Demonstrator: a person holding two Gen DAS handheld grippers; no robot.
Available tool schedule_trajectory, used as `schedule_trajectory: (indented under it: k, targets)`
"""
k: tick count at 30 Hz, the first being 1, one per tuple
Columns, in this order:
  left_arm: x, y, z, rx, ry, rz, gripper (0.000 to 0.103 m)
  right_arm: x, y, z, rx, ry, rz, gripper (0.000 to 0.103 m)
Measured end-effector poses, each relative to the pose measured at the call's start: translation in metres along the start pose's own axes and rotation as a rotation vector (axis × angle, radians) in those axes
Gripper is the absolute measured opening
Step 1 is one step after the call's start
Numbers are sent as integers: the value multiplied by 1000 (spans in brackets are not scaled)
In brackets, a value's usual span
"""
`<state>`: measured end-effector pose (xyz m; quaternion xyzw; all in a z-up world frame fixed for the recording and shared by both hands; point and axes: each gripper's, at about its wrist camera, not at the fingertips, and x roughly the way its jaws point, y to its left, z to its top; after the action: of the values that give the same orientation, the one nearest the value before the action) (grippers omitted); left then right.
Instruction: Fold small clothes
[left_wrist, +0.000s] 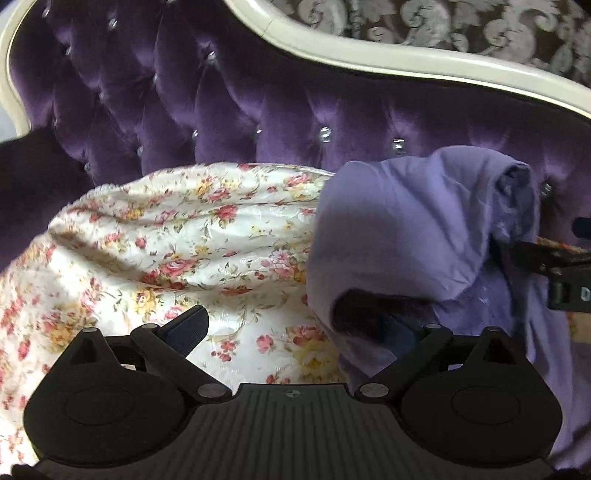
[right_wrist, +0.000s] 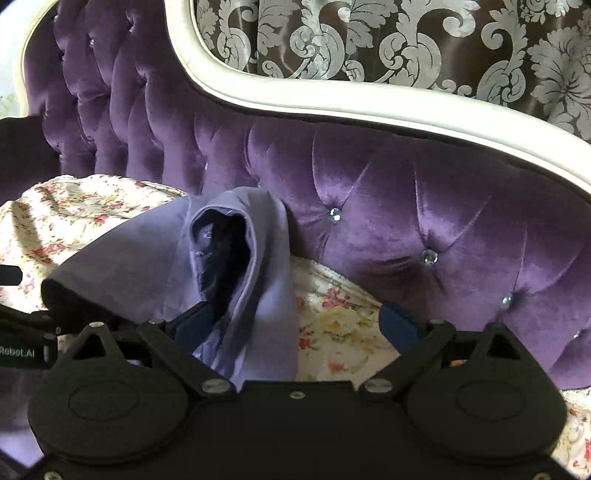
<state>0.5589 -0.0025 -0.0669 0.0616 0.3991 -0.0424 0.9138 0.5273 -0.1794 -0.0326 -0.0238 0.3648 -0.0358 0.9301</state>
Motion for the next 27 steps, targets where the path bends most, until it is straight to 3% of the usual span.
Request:
schedule_trajectory:
  k: [4,9,15,23,27]
  targets:
    - [16,24,1,-145,15,62,98,8,-15,-3,12,-20,-116,91]
    - [33,63,-7,-349,71,-4,98,19,-57,-18,160,27,-155,84]
    - [34,55,-9,-301,44,27,99,34,-85,-48,290,107,-90,85]
    - [35,59,-8,-315,41,16,99,26,-92,-54,300,89,-61,86]
    - [14,64,0,-286,57,-129,96,4,-97,-46,254,50,71,82]
